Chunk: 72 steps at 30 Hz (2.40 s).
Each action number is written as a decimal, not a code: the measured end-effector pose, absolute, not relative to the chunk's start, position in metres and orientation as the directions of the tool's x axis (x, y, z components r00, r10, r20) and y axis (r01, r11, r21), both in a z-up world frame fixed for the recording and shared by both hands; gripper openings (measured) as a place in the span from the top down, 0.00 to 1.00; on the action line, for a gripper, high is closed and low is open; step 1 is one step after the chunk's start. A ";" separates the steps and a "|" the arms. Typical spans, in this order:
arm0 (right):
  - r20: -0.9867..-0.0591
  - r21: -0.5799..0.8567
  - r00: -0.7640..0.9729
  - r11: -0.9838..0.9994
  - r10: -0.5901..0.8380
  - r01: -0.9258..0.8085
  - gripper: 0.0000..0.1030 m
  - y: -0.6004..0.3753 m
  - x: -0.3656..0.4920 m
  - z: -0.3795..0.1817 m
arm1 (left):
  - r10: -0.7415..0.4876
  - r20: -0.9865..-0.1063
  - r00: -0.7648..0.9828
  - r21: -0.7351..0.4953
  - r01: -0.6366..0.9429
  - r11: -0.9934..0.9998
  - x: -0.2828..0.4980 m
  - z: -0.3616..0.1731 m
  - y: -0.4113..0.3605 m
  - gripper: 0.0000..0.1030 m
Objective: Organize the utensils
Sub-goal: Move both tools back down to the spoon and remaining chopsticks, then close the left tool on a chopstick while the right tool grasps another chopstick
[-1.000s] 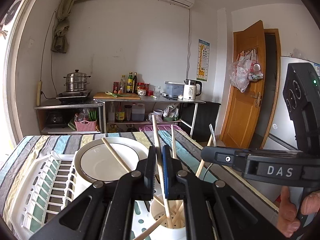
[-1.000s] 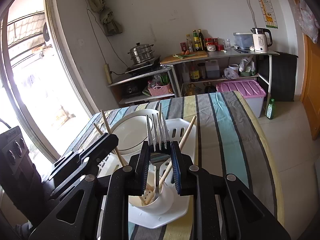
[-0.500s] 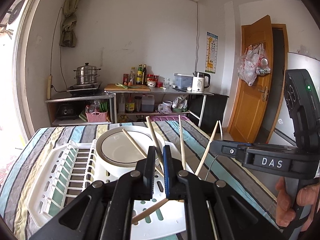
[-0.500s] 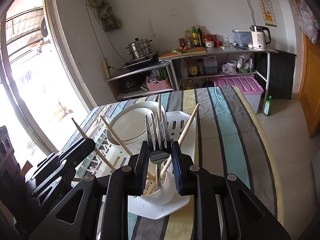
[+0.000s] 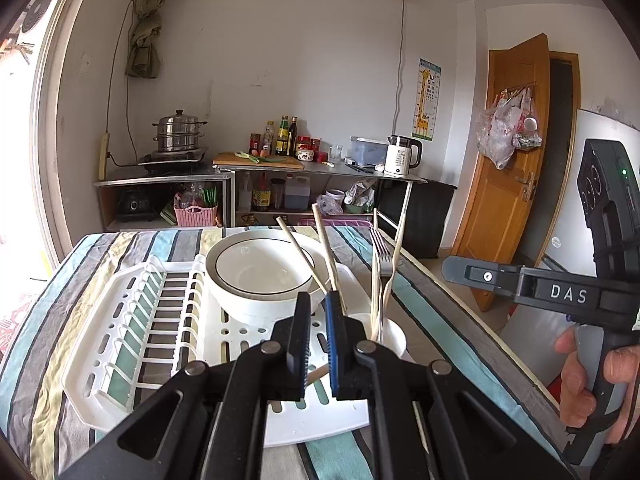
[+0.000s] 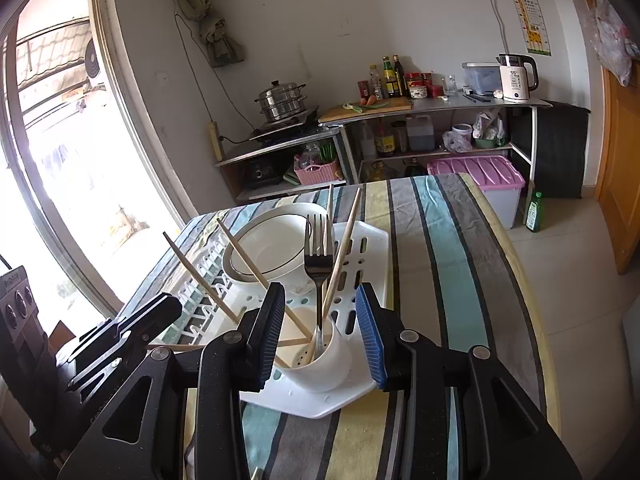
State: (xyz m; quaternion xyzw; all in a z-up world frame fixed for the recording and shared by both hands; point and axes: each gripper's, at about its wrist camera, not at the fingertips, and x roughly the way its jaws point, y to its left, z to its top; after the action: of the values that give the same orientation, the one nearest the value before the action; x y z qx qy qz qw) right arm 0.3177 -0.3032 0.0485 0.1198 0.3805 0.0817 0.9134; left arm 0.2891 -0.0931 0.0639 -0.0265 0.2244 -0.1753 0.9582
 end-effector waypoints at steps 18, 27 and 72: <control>-0.641 0.313 0.699 0.940 0.317 -0.139 0.63 -0.280 0.232 0.051 | -0.333 -0.518 0.787 -0.181 0.280 0.943 0.224 0.049 -0.044 0.70; -0.656 0.324 0.672 0.933 0.343 -0.159 0.63 -0.264 0.193 0.048 | -0.305 -0.551 0.777 -0.198 0.233 0.952 0.194 0.040 -0.017 0.70; -0.985 0.142 0.083 0.983 0.152 -0.118 0.77 -0.188 0.249 -0.058 | -0.223 -0.904 0.365 -0.263 -0.062 0.963 0.277 -0.034 0.012 0.67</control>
State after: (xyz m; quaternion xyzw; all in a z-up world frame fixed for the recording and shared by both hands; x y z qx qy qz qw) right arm 0.2491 -0.1878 -0.0584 0.0129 0.6709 0.0917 0.7358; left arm 0.2772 0.0118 -0.0345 -0.1271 0.5612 -0.0493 0.8164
